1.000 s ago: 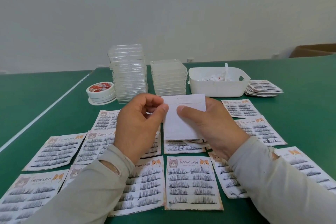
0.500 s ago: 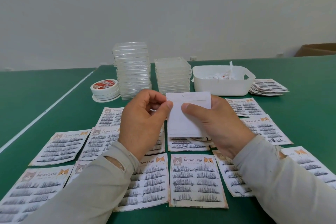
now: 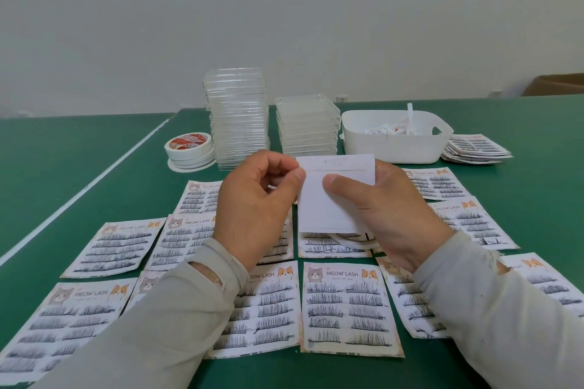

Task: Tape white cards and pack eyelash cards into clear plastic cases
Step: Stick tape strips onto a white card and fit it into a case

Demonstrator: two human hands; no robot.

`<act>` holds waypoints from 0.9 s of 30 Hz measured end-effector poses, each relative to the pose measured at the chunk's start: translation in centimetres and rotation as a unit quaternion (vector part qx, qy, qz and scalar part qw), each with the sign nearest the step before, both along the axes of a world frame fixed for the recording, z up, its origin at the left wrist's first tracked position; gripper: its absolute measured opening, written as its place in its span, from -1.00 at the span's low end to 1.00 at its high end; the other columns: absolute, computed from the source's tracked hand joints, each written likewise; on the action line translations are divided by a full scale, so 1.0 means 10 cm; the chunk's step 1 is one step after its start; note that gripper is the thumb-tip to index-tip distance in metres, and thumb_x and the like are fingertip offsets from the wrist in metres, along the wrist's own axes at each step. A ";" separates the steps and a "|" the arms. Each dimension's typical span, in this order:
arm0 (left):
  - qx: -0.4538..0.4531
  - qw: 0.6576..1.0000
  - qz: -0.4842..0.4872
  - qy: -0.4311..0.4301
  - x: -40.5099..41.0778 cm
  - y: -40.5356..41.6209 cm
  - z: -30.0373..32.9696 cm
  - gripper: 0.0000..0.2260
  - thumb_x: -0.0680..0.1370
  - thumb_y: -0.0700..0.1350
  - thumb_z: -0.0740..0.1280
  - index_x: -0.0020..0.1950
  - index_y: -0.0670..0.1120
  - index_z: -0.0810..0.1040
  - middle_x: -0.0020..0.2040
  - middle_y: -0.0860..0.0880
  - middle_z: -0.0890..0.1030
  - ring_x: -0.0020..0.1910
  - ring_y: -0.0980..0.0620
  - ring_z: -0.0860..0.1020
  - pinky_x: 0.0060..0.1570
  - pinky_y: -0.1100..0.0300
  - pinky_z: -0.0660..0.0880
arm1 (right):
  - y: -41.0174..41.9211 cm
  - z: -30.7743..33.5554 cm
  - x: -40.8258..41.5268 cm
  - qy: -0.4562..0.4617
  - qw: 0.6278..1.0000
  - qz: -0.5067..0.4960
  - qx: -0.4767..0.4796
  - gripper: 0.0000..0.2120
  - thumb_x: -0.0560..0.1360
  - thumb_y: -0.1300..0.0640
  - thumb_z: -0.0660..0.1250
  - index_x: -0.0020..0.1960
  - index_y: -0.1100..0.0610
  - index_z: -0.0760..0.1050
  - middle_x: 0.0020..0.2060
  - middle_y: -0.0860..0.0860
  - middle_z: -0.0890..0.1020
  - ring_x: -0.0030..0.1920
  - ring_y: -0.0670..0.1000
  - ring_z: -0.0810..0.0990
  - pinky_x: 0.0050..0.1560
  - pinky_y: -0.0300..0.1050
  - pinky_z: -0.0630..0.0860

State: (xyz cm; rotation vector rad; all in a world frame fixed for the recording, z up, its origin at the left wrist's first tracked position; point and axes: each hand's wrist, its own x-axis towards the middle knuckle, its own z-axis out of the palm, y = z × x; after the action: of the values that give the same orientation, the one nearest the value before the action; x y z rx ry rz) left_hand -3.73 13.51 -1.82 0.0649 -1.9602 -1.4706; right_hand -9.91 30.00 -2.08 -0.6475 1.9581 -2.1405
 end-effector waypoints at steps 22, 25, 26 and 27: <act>-0.276 0.959 -0.014 0.059 0.02 -0.04 0.00 -0.92 0.61 -0.20 0.26 -0.01 -0.01 0.44 0.16 0.06 0.49 0.22 0.25 0.41 0.17 0.33 0.41 | -0.04 0.04 0.05 0.074 0.987 -0.124 0.064 -0.80 0.45 0.10 0.52 0.01 -0.06 0.57 -0.15 -0.13 0.70 -0.17 -0.22 0.66 -0.24 -0.34 0.51; -0.232 0.971 -0.007 0.065 0.03 -0.01 0.01 -0.91 0.63 -0.18 0.25 -0.01 0.02 0.44 0.11 0.08 0.55 0.14 0.22 0.49 0.08 0.39 0.42 | -0.03 0.05 0.04 0.051 0.989 -0.130 0.046 -0.82 0.46 0.12 0.52 0.00 -0.02 0.58 -0.16 -0.10 0.72 -0.16 -0.15 0.68 -0.18 -0.24 0.54; -0.192 0.979 0.005 0.062 0.03 0.00 0.01 -0.91 0.65 -0.16 0.24 0.00 0.02 0.46 0.08 0.09 0.58 0.10 0.19 0.53 0.06 0.31 0.48 | -0.02 0.06 0.04 0.047 0.990 -0.126 0.042 -0.83 0.46 0.12 0.52 0.00 -0.01 0.58 -0.17 -0.11 0.73 -0.16 -0.14 0.69 -0.17 -0.23 0.55; -0.155 0.986 0.019 0.059 0.03 0.00 0.02 -0.91 0.68 -0.13 0.22 0.01 0.00 0.49 0.04 0.09 0.61 0.05 0.15 0.57 0.03 0.20 0.54 | -0.01 0.07 0.04 0.047 0.991 -0.120 0.041 -0.84 0.46 0.12 0.52 0.00 -0.01 0.58 -0.18 -0.13 0.73 -0.17 -0.15 0.69 -0.18 -0.23 0.55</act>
State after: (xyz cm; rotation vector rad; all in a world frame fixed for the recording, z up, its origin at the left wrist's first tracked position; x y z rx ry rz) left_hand -3.45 13.50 -1.66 -0.1190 -2.0545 -1.1047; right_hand -9.55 29.90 -1.38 -0.5304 2.2653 -2.1822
